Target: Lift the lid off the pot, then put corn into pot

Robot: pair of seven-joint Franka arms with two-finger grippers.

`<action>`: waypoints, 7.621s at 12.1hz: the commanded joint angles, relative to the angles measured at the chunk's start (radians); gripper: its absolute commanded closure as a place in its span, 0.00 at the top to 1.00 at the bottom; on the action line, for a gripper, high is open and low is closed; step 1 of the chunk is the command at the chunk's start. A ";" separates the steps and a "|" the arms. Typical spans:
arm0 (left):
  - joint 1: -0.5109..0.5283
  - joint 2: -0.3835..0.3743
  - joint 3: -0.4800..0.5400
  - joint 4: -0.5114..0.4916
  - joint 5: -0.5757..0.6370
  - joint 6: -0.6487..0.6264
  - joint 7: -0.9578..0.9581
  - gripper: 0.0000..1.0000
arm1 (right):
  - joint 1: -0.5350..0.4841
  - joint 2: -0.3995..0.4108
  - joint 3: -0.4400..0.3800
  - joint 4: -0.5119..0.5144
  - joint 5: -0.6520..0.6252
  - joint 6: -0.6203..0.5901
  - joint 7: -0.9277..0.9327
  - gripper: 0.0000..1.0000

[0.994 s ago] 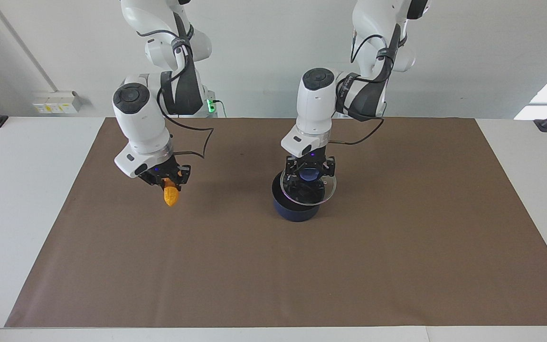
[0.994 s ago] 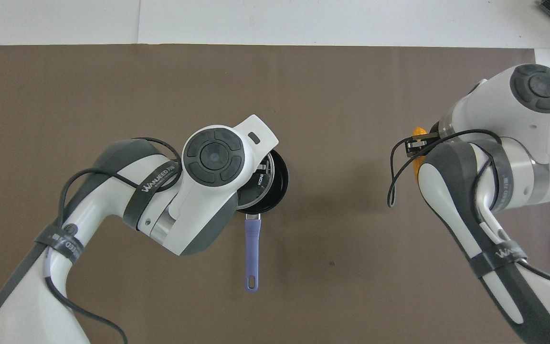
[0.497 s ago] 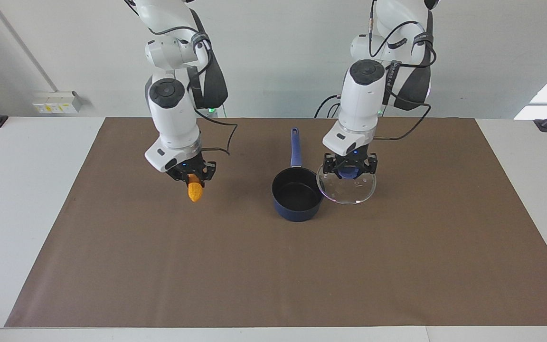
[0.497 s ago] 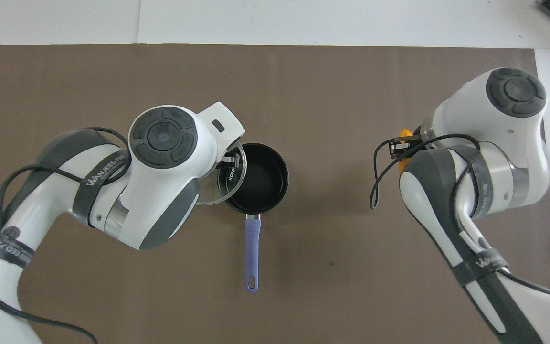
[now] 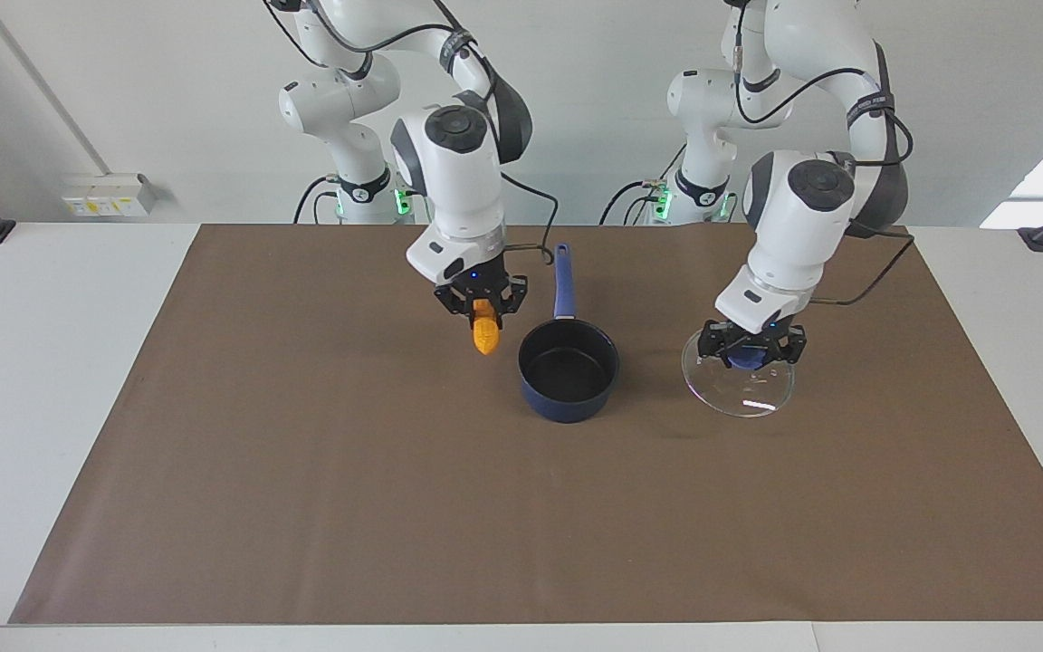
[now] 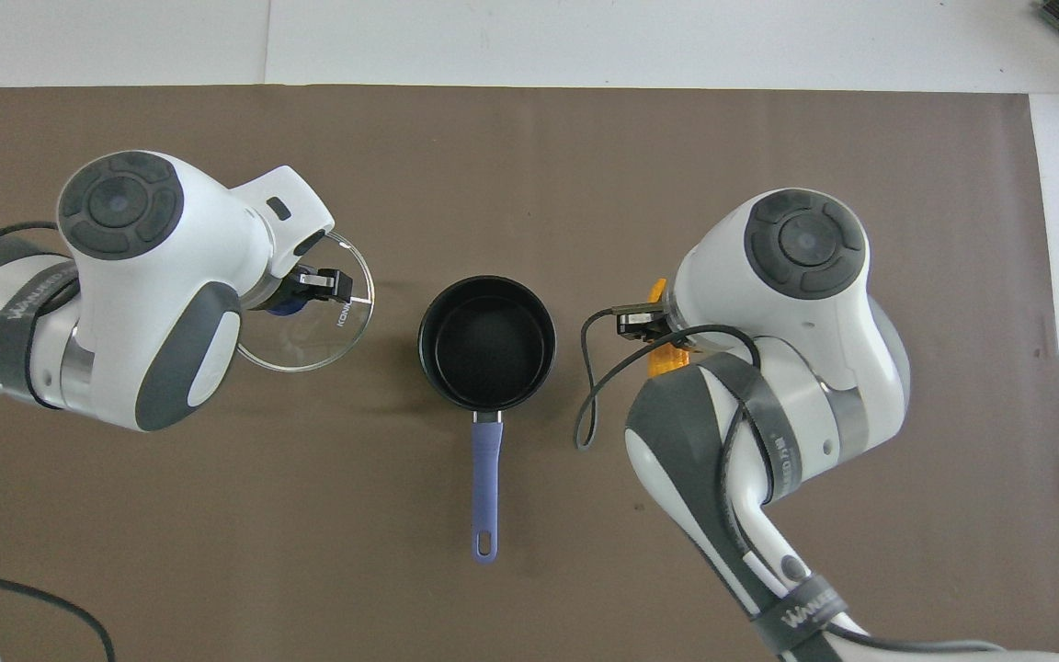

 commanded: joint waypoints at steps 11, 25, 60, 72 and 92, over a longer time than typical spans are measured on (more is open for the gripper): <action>0.253 0.034 -0.008 -0.133 -0.173 0.161 0.403 0.16 | 0.028 0.330 0.039 0.300 0.129 0.024 0.097 0.00; 0.236 0.046 -0.005 -0.212 -0.159 0.230 0.390 0.19 | 0.028 0.337 0.039 0.248 0.141 0.098 0.061 0.00; 0.043 -0.137 0.076 0.595 -0.068 -0.830 0.212 1.00 | -0.115 0.026 0.018 0.208 -0.006 -0.193 0.007 1.00; 0.053 -0.180 0.070 0.563 -0.099 -0.821 0.146 1.00 | -0.491 -0.203 -0.005 0.259 -0.004 -0.618 -0.490 1.00; 0.063 -0.189 0.075 0.554 -0.091 -0.827 0.147 1.00 | -0.527 -0.278 -0.020 0.247 -0.083 -0.635 -0.622 1.00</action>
